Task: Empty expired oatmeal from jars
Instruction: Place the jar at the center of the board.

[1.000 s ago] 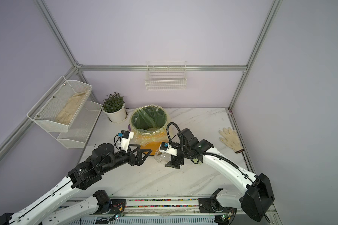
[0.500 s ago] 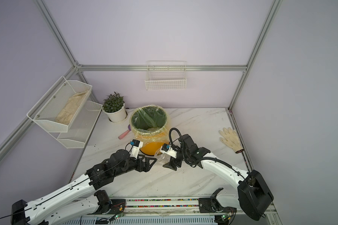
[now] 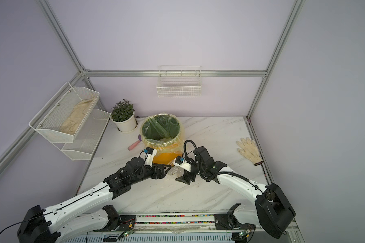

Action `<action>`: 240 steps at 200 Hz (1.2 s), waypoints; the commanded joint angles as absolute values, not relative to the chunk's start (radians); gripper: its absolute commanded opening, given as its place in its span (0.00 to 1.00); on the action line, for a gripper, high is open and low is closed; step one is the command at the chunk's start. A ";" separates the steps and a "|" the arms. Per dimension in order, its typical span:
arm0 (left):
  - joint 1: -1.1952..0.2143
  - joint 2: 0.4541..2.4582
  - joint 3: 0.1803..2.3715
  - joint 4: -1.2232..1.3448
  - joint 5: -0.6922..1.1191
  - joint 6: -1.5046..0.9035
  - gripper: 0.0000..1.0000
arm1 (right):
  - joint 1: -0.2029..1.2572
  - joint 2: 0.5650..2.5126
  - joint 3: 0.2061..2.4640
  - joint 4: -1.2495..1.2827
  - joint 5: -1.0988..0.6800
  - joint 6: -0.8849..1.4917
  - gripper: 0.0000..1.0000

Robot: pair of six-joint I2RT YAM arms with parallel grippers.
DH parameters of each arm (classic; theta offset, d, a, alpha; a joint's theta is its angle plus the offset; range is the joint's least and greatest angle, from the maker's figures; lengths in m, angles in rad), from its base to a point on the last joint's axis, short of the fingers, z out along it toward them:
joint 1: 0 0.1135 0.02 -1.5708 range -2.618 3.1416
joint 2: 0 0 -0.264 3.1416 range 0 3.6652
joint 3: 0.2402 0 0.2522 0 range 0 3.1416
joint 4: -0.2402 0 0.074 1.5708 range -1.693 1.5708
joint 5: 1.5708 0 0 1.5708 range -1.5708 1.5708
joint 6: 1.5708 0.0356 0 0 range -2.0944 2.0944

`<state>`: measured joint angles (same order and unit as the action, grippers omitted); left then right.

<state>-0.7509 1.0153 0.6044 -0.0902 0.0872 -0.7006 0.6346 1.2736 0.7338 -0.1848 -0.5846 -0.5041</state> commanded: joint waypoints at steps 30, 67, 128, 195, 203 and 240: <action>-0.735 1.068 0.623 -0.038 0.186 -0.700 0.74 | 0.632 1.284 0.726 -0.101 -0.637 -0.548 0.05; -0.733 1.124 0.661 -0.061 0.265 -0.673 0.69 | 0.633 1.338 0.743 -0.077 -0.647 -0.568 0.05; -0.733 1.158 0.686 -0.083 0.288 -0.665 0.59 | 0.637 1.365 0.763 -0.051 -0.654 -0.586 0.05; -0.735 1.206 0.689 -0.083 0.304 -0.662 0.20 | 0.661 1.402 0.780 -0.049 -0.655 -0.588 0.05; -0.735 1.205 0.688 -0.083 0.305 -0.660 0.17 | 0.663 1.404 0.779 -0.047 -0.655 -0.589 0.05; -0.735 1.190 0.689 -0.085 0.291 -0.659 0.00 | 0.678 1.430 0.797 -0.062 -0.650 -0.595 0.06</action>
<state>-0.7242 1.2041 0.6434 -0.1520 0.2310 -0.6510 0.6605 1.4139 0.7361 -0.1505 -0.6209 -0.6041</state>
